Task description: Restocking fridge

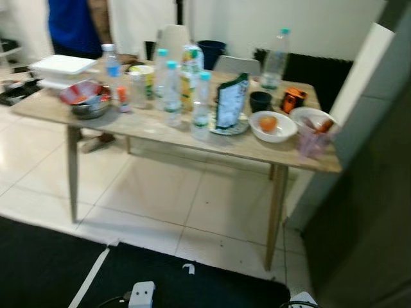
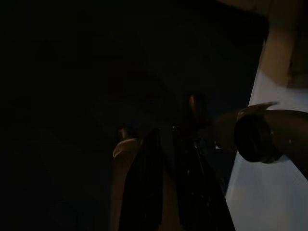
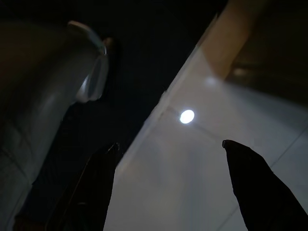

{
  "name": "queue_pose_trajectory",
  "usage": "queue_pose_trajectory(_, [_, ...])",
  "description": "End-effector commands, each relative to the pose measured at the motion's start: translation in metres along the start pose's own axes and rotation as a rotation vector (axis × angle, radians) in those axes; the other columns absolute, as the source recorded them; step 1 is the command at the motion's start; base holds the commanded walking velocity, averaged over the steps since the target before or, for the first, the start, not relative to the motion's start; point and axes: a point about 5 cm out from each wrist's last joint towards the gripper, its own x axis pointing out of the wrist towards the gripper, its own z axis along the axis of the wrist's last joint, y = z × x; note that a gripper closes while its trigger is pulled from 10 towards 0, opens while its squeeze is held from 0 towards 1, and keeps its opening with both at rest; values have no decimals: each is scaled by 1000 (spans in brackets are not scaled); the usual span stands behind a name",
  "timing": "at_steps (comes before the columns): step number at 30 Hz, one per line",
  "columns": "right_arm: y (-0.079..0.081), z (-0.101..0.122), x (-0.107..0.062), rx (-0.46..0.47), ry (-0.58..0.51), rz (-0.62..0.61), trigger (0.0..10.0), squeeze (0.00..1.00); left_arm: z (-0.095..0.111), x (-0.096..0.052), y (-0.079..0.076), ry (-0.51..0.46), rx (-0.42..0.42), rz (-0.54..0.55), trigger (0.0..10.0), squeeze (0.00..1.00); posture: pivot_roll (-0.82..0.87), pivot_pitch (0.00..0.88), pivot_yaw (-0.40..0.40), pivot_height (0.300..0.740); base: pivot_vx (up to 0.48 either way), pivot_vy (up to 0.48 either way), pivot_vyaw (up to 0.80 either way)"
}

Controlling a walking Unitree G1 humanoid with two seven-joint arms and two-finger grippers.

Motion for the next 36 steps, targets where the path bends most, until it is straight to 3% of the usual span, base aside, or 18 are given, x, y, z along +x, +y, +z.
queue_pose_trajectory(1, [-3, 0, 0, 0, 4, -8, 10000, 0, 1, 1, -4, 2, 4, -8, 10000, 0, -15, 0, -37, 740, 0, 0, -800])
queue_pose_trajectory(32, [-2, 2, 0, 9, -9, -11, 10000, 0, 1, 1, -2, -1, 3, 8, 10000, 0, -16, 0, -36, 740, 0, 0, -800])
queue_pose_trajectory(36, [-3, 4, 0, 0, -16, -17, 10000, 0, 1, 1, -1, 0, 7, 10, 10000, 0, -16, 0, -37, 740, 0, 0, -111])
